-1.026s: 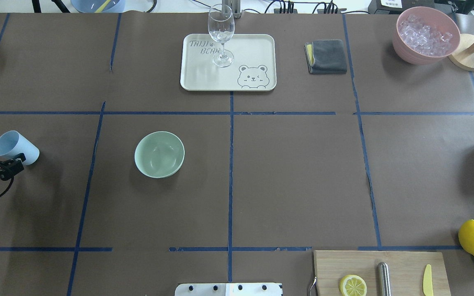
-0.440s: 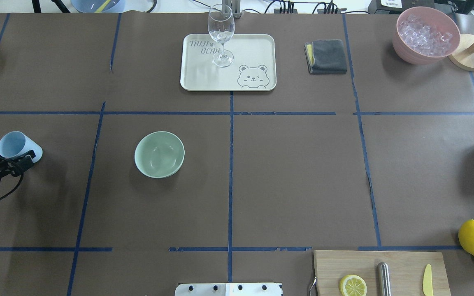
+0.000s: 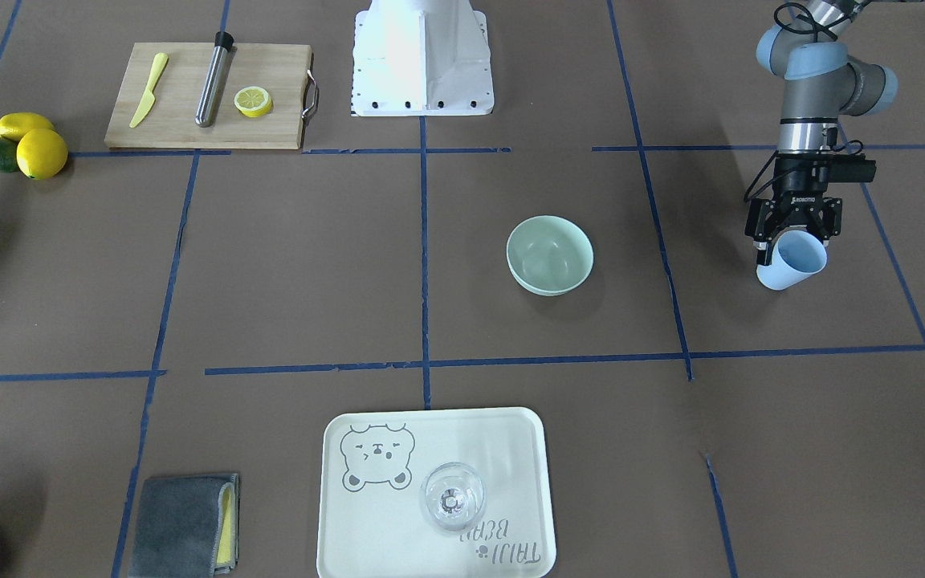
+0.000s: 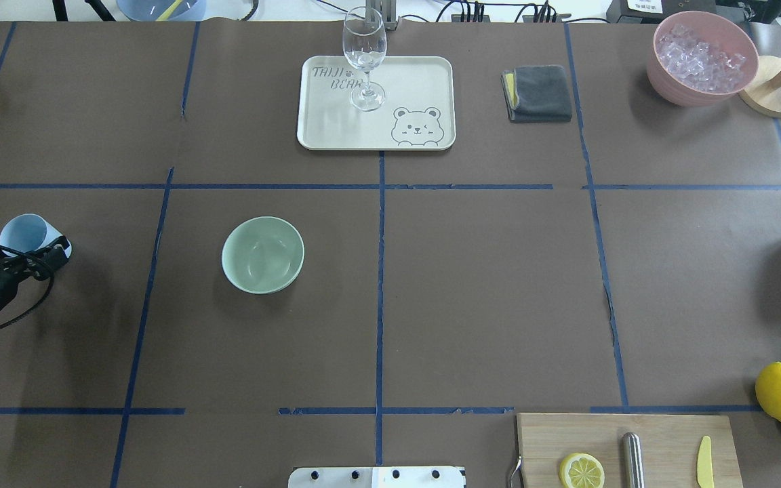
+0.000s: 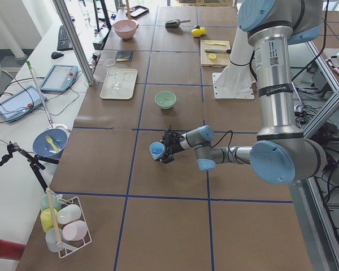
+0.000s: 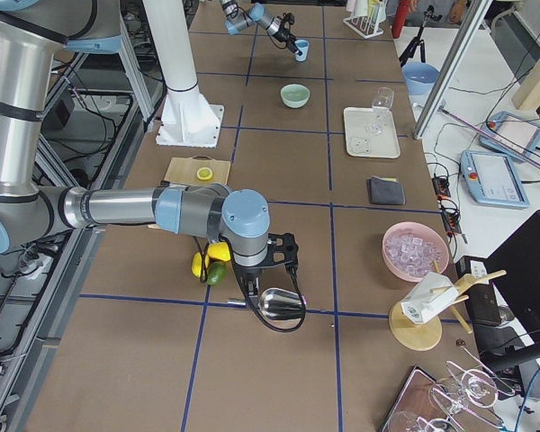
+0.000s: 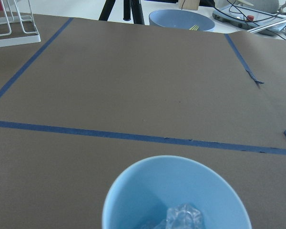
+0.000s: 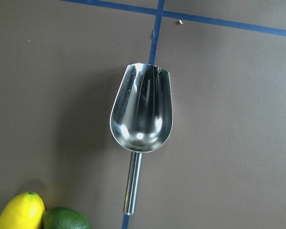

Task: Pour ice into bowl

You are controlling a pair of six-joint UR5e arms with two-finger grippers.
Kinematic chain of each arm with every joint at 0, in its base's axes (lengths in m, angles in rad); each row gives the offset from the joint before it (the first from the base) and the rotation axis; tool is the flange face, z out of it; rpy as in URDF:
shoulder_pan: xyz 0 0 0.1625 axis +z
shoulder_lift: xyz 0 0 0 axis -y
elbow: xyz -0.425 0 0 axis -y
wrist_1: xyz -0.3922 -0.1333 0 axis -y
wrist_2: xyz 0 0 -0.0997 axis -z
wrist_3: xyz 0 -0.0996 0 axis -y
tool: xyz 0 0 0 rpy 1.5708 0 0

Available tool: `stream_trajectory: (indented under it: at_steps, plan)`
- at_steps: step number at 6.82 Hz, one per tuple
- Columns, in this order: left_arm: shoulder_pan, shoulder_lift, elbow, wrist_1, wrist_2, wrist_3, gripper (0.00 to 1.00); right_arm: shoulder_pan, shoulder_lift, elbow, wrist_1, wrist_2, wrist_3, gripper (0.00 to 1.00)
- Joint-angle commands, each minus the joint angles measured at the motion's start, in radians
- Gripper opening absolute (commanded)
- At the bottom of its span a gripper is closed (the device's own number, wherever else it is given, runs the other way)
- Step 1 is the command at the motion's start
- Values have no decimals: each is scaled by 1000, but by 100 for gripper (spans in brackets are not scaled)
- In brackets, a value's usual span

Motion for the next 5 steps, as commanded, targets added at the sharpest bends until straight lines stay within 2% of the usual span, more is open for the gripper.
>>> stream_trajectory:
  at_steps: [1, 3, 4, 5]
  plan:
    - [0, -23, 23, 0, 22, 0, 100, 0, 2, 0, 0, 0, 0, 100]
    - [0, -26, 31, 0, 36, 0, 100, 0, 2, 0, 0, 0, 0, 100]
    - [0, -28, 36, 0, 37, 0, 97, 0, 2, -1, 0, 0, 0, 100]
    - [2, -28, 37, 0, 36, -2, 62, 0, 2, -1, 0, 0, 0, 100]
